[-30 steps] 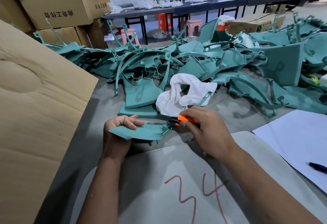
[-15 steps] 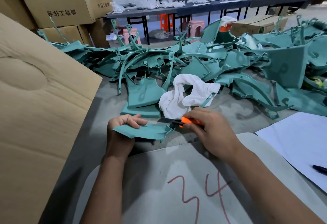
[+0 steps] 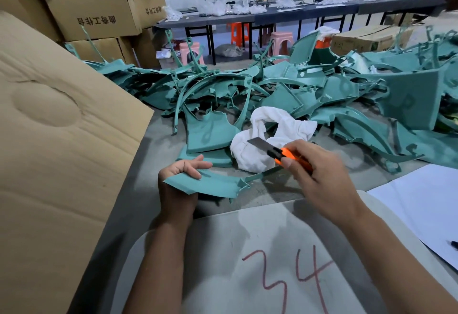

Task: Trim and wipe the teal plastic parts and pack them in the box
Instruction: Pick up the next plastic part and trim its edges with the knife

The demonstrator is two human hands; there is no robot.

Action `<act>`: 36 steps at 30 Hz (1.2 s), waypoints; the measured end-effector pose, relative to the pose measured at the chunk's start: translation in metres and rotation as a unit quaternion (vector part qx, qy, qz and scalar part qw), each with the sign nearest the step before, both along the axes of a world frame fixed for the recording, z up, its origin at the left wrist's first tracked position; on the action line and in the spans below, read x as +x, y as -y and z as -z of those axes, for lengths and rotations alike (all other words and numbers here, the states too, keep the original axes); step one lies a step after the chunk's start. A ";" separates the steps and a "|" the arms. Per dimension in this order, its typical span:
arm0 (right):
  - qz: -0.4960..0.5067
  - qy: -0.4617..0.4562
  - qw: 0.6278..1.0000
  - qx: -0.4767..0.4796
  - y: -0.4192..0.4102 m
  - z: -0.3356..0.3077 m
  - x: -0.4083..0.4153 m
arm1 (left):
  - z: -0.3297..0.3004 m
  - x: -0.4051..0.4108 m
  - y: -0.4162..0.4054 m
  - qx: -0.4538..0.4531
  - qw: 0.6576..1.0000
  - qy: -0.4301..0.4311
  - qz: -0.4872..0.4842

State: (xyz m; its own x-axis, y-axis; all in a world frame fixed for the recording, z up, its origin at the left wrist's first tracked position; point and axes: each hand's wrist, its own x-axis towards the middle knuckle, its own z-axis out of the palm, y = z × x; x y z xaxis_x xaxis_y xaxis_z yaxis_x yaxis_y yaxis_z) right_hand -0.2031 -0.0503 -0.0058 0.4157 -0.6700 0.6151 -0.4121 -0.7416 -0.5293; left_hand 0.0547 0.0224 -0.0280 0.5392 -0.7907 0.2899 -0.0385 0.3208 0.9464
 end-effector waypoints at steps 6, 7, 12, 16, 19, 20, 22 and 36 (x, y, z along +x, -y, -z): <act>0.050 -0.005 0.997 -0.057 -0.021 -0.003 0.020 | 0.003 -0.014 0.002 -0.063 0.989 -0.076 -0.113; 0.056 -0.003 0.997 -0.059 -0.025 -0.006 0.022 | -0.001 -0.016 0.000 -0.079 0.987 -0.068 -0.124; 0.065 -0.071 0.995 -0.040 -0.035 -0.005 0.030 | -0.008 -0.022 0.004 -0.130 0.976 -0.094 -0.145; 0.085 -0.133 0.987 -0.002 -0.034 0.000 0.033 | -0.003 -0.020 0.006 -0.089 0.975 -0.137 -0.150; 0.095 -0.146 0.984 0.019 -0.035 0.001 0.035 | 0.000 -0.020 0.009 -0.061 0.973 -0.155 -0.162; 0.098 -0.147 0.984 0.023 -0.036 0.000 0.035 | 0.000 -0.020 0.009 -0.054 0.972 -0.148 -0.172; 0.104 -0.145 0.984 0.031 -0.037 -0.001 0.036 | 0.003 -0.019 0.011 -0.055 0.973 -0.123 -0.187; 0.099 -0.144 0.983 0.060 -0.035 -0.005 0.033 | 0.010 -0.015 0.015 -0.044 0.976 -0.074 -0.199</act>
State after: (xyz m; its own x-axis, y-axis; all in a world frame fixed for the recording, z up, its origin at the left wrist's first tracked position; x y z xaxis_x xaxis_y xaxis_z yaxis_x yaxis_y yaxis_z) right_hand -0.1701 -0.0152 -0.0011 0.4151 -0.8156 0.4030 -0.6873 -0.5714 -0.4484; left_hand 0.0401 0.0078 -0.0379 0.8400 -0.4853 0.2426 -0.0411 0.3890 0.9203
